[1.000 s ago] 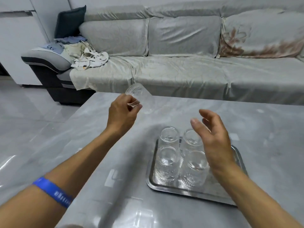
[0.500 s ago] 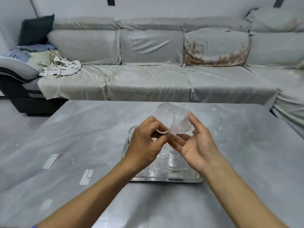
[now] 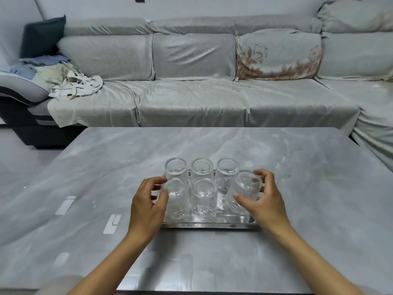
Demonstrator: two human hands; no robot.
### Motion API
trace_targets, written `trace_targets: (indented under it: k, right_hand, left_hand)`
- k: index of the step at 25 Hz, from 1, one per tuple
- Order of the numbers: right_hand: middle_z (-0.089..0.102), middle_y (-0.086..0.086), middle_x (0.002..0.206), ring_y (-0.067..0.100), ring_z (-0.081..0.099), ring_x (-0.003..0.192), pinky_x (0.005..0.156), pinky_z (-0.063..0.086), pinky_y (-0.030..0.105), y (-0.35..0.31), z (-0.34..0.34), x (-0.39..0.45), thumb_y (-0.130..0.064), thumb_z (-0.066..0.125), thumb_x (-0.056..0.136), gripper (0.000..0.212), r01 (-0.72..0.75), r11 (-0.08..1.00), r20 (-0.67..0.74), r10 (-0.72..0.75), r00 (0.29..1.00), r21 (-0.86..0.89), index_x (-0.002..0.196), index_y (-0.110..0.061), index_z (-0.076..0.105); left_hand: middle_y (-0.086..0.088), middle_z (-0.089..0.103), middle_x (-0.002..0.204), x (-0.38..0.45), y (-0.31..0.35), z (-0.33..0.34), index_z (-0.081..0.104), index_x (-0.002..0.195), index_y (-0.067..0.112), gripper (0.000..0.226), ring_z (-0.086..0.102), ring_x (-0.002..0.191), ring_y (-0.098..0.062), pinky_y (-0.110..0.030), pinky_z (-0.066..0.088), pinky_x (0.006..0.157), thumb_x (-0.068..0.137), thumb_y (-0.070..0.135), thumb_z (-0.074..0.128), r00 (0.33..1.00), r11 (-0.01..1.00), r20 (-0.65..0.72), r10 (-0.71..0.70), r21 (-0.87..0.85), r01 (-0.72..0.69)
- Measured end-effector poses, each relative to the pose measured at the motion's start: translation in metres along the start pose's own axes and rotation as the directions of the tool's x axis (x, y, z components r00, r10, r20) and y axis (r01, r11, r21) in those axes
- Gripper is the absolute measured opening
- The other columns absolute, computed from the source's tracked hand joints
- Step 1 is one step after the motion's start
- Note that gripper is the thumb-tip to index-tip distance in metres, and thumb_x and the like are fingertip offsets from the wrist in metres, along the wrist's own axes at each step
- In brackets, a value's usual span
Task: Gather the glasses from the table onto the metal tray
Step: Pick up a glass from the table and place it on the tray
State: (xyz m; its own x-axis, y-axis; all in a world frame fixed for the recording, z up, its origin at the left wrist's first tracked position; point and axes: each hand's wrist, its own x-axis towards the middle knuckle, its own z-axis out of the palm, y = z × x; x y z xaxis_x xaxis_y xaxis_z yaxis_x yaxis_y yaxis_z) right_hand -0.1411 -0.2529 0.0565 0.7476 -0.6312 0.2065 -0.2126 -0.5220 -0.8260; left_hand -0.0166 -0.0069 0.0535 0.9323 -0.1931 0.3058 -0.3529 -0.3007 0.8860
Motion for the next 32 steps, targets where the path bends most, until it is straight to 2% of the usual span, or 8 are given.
trace_targets:
  k: [2,5,8,11,20,27,32]
  right_hand:
    - [0.059,-0.015,0.114,0.013,0.062,0.094,0.075,0.047,0.03,0.006,0.009,-0.001,-0.037,0.088,0.059,0.074,0.032,0.999,0.012,-0.032,0.999,-0.03,0.116,-0.038,0.041]
    - [0.059,-0.014,0.116,0.012,0.06,0.096,0.075,0.045,0.028,0.01,0.022,-0.006,-0.037,0.087,0.059,0.076,0.101,0.992,0.031,-0.099,0.995,-0.082,0.119,-0.036,0.041]
    - [0.058,-0.014,0.121,0.014,0.06,0.1,0.074,0.046,0.029,0.011,0.031,-0.009,-0.04,0.085,0.061,0.074,0.132,0.984,0.023,-0.13,0.991,-0.12,0.12,-0.034,0.04]
    - [0.057,-0.011,0.126,0.017,0.06,0.104,0.076,0.046,0.031,0.012,0.033,-0.009,-0.042,0.085,0.063,0.076,0.14,0.981,0.022,-0.139,0.99,-0.137,0.123,-0.033,0.039]
    - [0.053,-0.013,0.127,0.016,0.059,0.104,0.077,0.044,0.029,0.014,0.033,-0.009,-0.045,0.085,0.061,0.08,0.145,0.979,0.043,-0.14,0.989,-0.143,0.125,-0.034,0.038]
    - [0.048,-0.011,0.14,0.018,0.057,0.112,0.08,0.049,0.034,0.018,0.034,-0.013,-0.048,0.084,0.06,0.094,0.103,0.981,0.08,-0.091,0.993,-0.164,0.135,-0.038,0.029]
    - [0.051,-0.008,0.14,0.02,0.058,0.114,0.082,0.05,0.035,0.025,0.037,-0.013,-0.053,0.082,0.058,0.098,0.061,0.985,0.081,-0.049,0.995,-0.159,0.138,-0.039,0.027]
  left_hand:
    - [0.014,0.062,0.112,-0.005,-0.013,-0.002,0.062,0.11,0.031,0.025,0.06,0.104,-0.011,-0.026,0.049,0.074,0.088,0.02,0.065,0.998,0.999,0.047,-0.052,0.012,0.052]
    - [0.011,0.059,0.118,-0.012,-0.021,-0.004,0.058,0.12,0.03,0.042,0.058,0.108,-0.01,-0.028,0.049,0.079,0.079,0.031,0.065,0.992,0.998,0.108,-0.061,0.004,0.061]
    - [0.006,0.06,0.121,-0.012,-0.02,-0.002,0.055,0.124,0.031,0.044,0.061,0.107,-0.009,-0.042,0.057,0.08,0.084,0.023,0.07,0.985,0.997,0.155,-0.072,-0.017,0.075]
    - [0.004,0.061,0.121,-0.01,-0.021,-0.001,0.054,0.124,0.031,0.046,0.062,0.106,-0.011,-0.049,0.058,0.077,0.085,0.013,0.071,0.986,0.997,0.15,-0.072,0.005,0.072]
    - [0.002,0.06,0.121,-0.009,-0.023,-0.003,0.052,0.127,0.03,0.05,0.065,0.102,-0.023,-0.051,0.06,0.074,0.084,0.014,0.072,0.982,0.997,0.17,-0.082,0.018,0.08]
    - [0.004,0.06,0.122,-0.009,-0.022,-0.004,0.052,0.126,0.032,0.051,0.063,0.106,-0.017,-0.05,0.06,0.075,0.083,0.014,0.073,0.98,0.995,0.17,-0.099,0.015,0.098]
    - [0.006,0.059,0.122,-0.008,-0.026,-0.004,0.052,0.124,0.034,0.052,0.062,0.107,-0.015,-0.049,0.06,0.075,0.082,0.013,0.073,0.982,0.996,0.169,-0.083,-0.006,0.085]
